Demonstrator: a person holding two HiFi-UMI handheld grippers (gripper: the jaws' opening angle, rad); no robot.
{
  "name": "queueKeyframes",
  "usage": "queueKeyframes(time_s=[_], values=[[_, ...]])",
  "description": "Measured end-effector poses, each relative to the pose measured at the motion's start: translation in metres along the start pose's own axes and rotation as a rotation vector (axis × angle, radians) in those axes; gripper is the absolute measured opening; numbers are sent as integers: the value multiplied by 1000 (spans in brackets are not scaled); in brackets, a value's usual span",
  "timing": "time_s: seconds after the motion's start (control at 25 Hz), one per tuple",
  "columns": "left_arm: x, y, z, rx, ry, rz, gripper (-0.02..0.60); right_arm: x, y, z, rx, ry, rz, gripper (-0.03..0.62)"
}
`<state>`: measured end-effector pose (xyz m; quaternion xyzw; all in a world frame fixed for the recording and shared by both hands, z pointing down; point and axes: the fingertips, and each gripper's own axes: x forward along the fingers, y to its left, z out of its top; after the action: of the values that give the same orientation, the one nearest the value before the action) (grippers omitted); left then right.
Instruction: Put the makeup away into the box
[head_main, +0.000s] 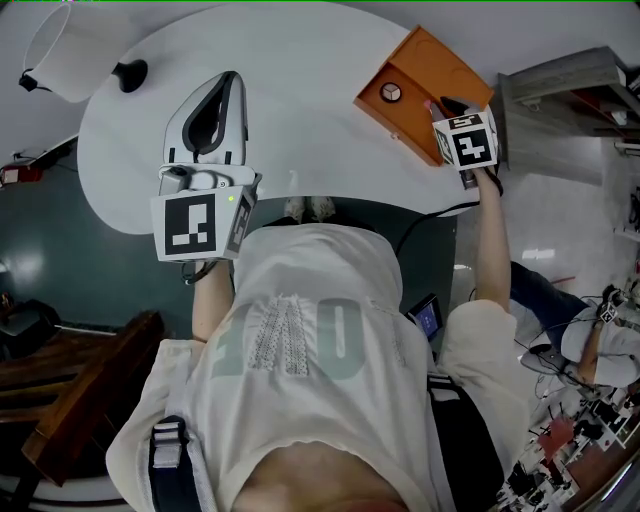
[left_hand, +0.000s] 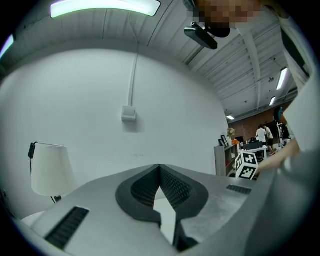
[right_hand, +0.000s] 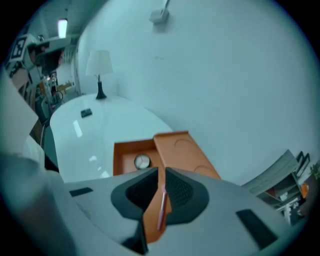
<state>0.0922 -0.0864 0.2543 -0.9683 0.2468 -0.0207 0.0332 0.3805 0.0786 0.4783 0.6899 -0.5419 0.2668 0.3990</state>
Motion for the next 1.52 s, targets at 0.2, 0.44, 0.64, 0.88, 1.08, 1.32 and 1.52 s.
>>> queueKeyframes(time_s=[0.2,0.44,0.64,0.88,1.08,1.32,1.52], values=[[-2,4,0,-10,0,21,6,-80,3,108,29,-462,-79,5],[-6,7,5,-18,-19,42,6,-171,58,186,-1,-860,-27,5],[-14,18,6,-16,-18,74,6,-202,88,210,44,-994,43,5],[-24,35,3,3,-9,144,6,-196,107,227,20,-998,114,5],[-47,75,1,27,4,254,6,-150,174,272,-57,-900,322,75],[-91,120,-13,1,29,389,6,-70,311,305,-306,-706,631,331],[-119,140,-33,-20,64,460,6,23,387,277,-494,-442,701,406]])
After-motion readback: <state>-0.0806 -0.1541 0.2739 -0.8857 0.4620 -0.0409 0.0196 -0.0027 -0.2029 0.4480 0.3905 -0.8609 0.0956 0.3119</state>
